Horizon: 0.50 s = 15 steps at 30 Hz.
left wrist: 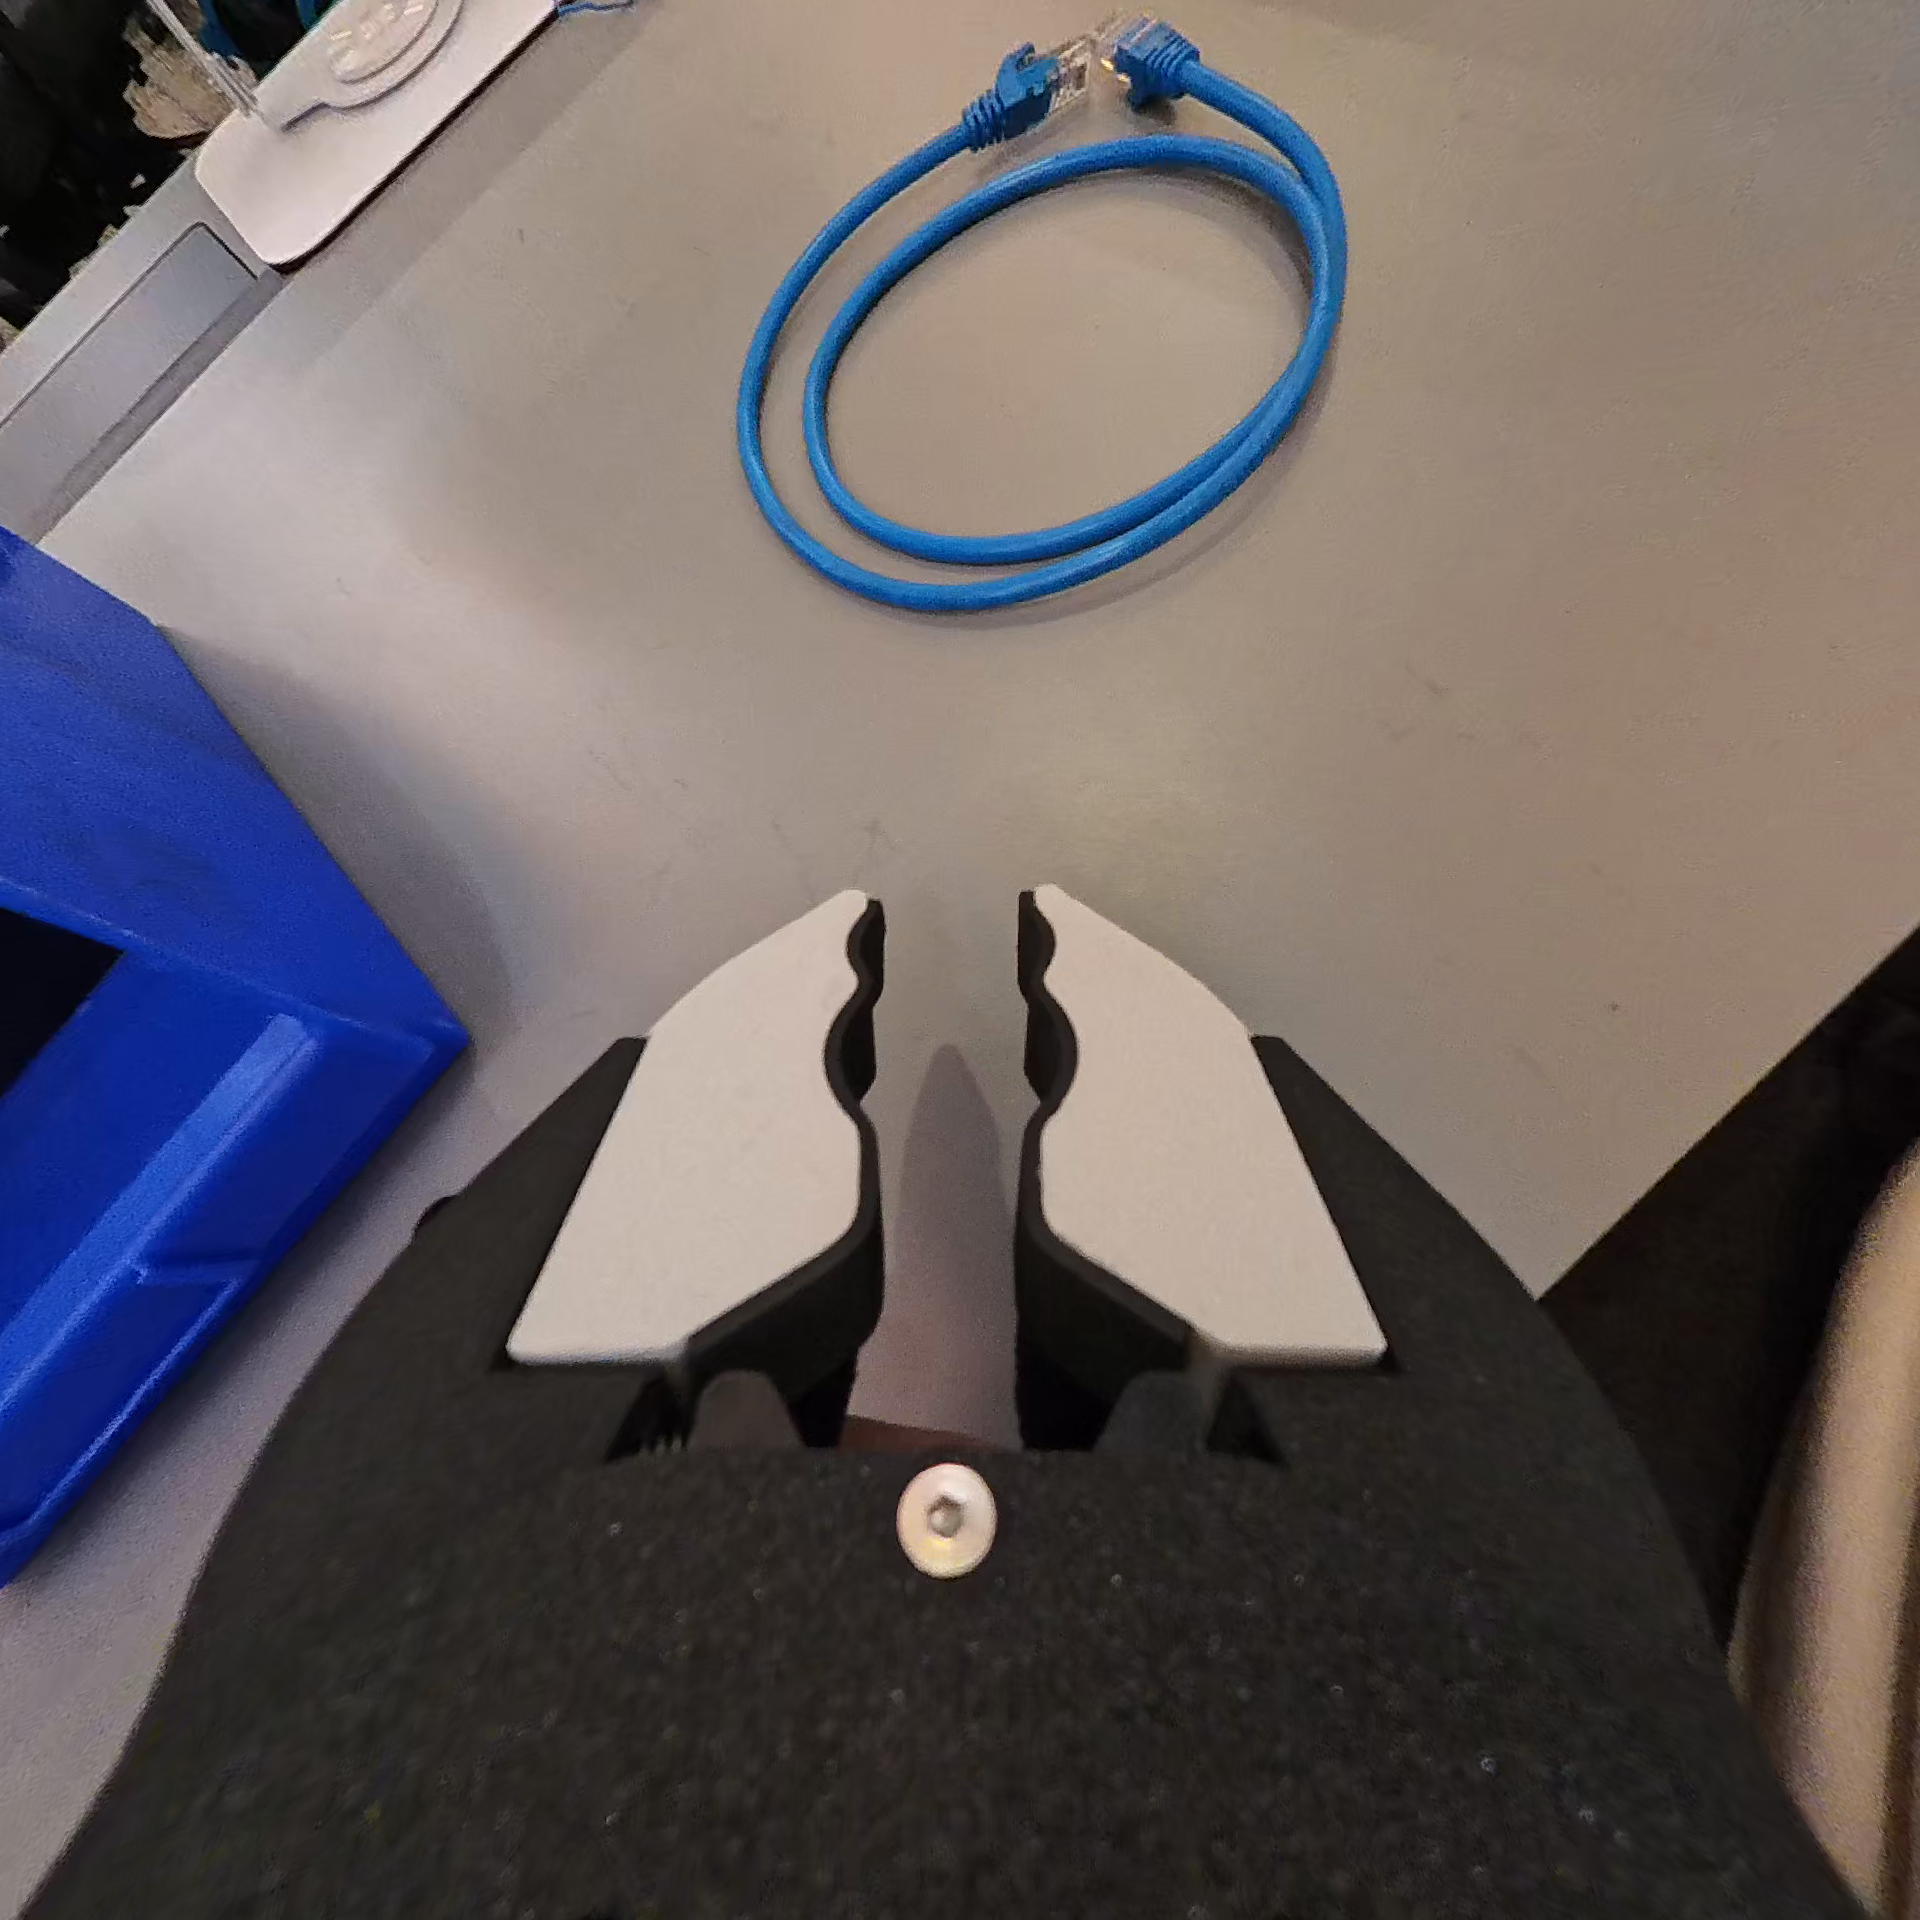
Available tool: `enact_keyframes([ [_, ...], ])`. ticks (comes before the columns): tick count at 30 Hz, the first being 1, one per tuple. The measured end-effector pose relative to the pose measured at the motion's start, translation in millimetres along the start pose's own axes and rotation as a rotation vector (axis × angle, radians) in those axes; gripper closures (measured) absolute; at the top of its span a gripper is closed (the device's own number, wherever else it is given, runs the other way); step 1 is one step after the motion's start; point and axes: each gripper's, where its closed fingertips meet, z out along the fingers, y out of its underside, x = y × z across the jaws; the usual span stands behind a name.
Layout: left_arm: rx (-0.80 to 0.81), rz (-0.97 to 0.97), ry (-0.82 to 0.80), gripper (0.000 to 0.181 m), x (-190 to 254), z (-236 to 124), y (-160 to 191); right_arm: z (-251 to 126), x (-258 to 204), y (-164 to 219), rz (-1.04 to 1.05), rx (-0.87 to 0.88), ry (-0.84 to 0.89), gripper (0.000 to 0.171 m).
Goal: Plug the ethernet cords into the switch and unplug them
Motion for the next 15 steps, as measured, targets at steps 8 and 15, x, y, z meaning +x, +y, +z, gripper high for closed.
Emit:
enact_keyframes([
  [8, -0.013, -0.019, -0.02, 0.157, -7.5, -3.3, 7.7, 5.9, -2.7, -9.0, 0.267, 0.134, -0.032, 0.163],
  [15, -0.015, -0.016, -0.015, 0.157, -5.7, -2.6, 7.7, -2.8, -33.9, 48.7, 0.358, -0.142, -0.206, 0.163],
])
